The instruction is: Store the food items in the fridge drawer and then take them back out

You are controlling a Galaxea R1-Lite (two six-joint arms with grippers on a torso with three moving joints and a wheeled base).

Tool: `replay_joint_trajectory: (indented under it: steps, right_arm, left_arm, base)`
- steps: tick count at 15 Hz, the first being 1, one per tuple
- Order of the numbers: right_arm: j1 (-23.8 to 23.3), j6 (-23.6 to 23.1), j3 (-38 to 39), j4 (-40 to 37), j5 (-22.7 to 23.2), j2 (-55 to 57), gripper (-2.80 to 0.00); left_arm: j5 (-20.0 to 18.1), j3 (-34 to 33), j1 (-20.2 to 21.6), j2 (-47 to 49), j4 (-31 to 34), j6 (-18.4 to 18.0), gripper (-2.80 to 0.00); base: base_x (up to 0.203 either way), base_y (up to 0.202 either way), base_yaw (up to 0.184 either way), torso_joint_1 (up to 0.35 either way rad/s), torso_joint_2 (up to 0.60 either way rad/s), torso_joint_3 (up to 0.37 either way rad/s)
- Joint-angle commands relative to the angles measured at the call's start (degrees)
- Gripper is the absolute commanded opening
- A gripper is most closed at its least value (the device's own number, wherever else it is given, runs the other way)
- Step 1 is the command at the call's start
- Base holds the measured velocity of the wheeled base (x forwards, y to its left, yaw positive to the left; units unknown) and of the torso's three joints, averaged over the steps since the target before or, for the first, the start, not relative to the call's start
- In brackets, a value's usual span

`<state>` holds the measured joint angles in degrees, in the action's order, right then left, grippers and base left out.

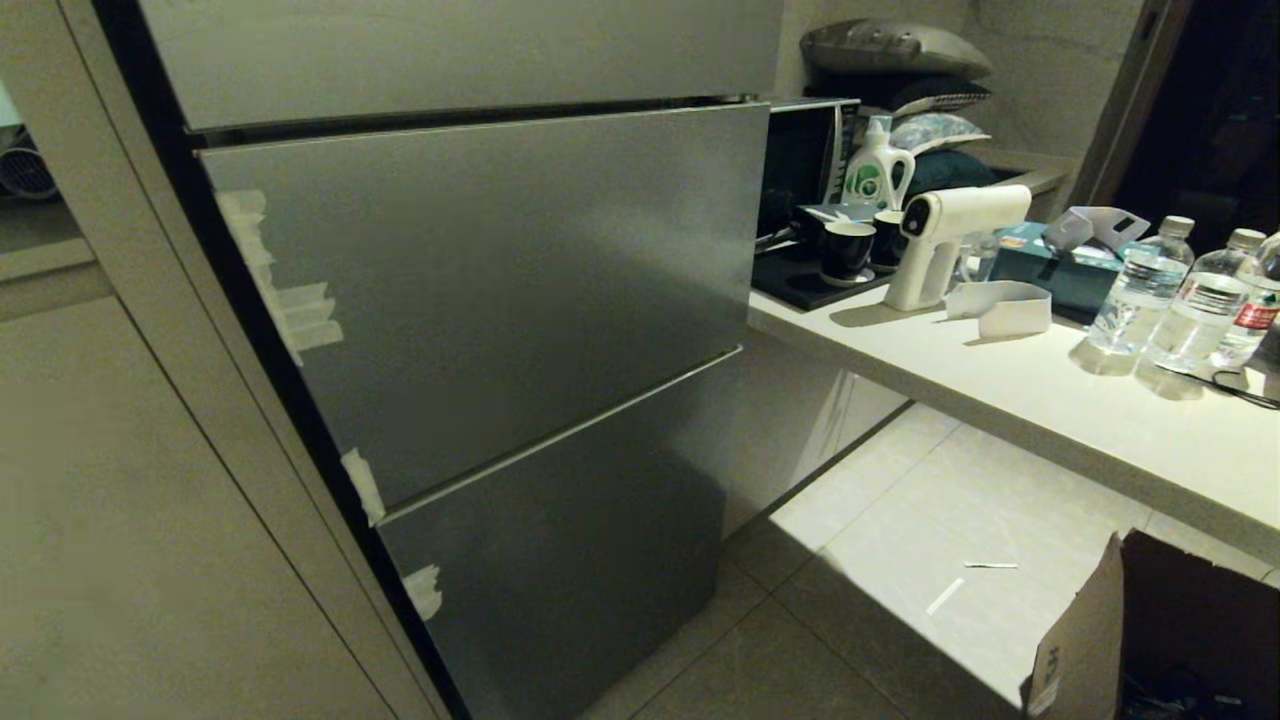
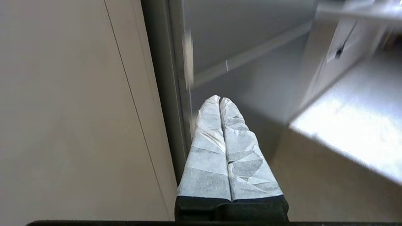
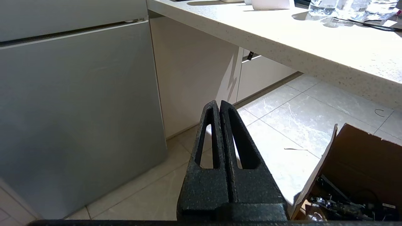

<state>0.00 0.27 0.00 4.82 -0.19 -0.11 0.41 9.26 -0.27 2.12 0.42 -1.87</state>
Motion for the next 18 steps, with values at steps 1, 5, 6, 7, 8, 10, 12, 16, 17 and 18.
replay_joint_trajectory:
  steps: [1,5,6,7,8,10,12,16,17,18]
  right_arm:
    - [0.0,0.0,1.76,0.02,-0.01,0.02,-2.8]
    - [0.0,0.0,1.76,0.02,-0.07,0.02,-2.8]
    - [0.0,0.0,1.76,0.02,0.01,0.02,-2.8]
    - [0.0,0.0,1.76,0.02,0.01,0.02,-2.8]
    - [0.0,0.0,1.76,0.02,0.01,0.02,-2.8]
    - [0.0,0.0,1.76,0.02,-0.07,0.02,-2.8]
    - [0.0,0.0,1.76,0.02,-0.02,0.02,-2.8]
    - [0.0,0.0,1.76,0.02,0.01,0.02,-2.8]
    - [0.0,0.0,1.76,0.02,-0.06,0.02,-2.8]
    - [0.0,0.0,1.76,0.02,-0.04,0.02,-2.8]
  left_arm:
    - [0.19,7.97,0.01,11.47,0.22,0.37,-2.8]
    - [1.81,21.64,0.64,38.67,-3.72,2.89,-2.8]
    - [4.0,25.03,1.56,46.32,-5.92,3.23,-2.8]
    - [5.77,28.07,2.54,52.27,-8.43,3.25,-2.8]
    - [7.31,31.26,3.52,57.3,-11.2,3.21,-2.8]
    - [9.11,36.06,5.36,66.02,-15.6,3.18,-2.8]
    - [8.64,38.8,8.12,71.93,-20.69,3.13,-2.8]
    - [-5.09,43.65,13.79,78.68,-23.28,3.13,-2.8]
    - [-9.73,44.72,15.26,79.89,-23.33,3.18,-2.8]
    - [-12.52,45.74,15.93,81.16,-23.3,3.21,-2.8]
  base:
    - [0.0,0.0,0.0,0.0,0.0,0.0]
    - [0.0,0.0,0.0,0.0,0.0,0.0]
    - [0.0,0.0,0.0,0.0,0.0,0.0]
    - [0.0,0.0,0.0,0.0,0.0,0.0]
    - [0.0,0.0,0.0,0.0,0.0,0.0]
    - [0.0,0.0,0.0,0.0,0.0,0.0]
    - [0.0,0.0,0.0,0.0,0.0,0.0]
    - [0.0,0.0,0.0,0.0,0.0,0.0]
    - [0.0,0.0,0.0,0.0,0.0,0.0]
    - [0.0,0.0,0.0,0.0,0.0,0.0]
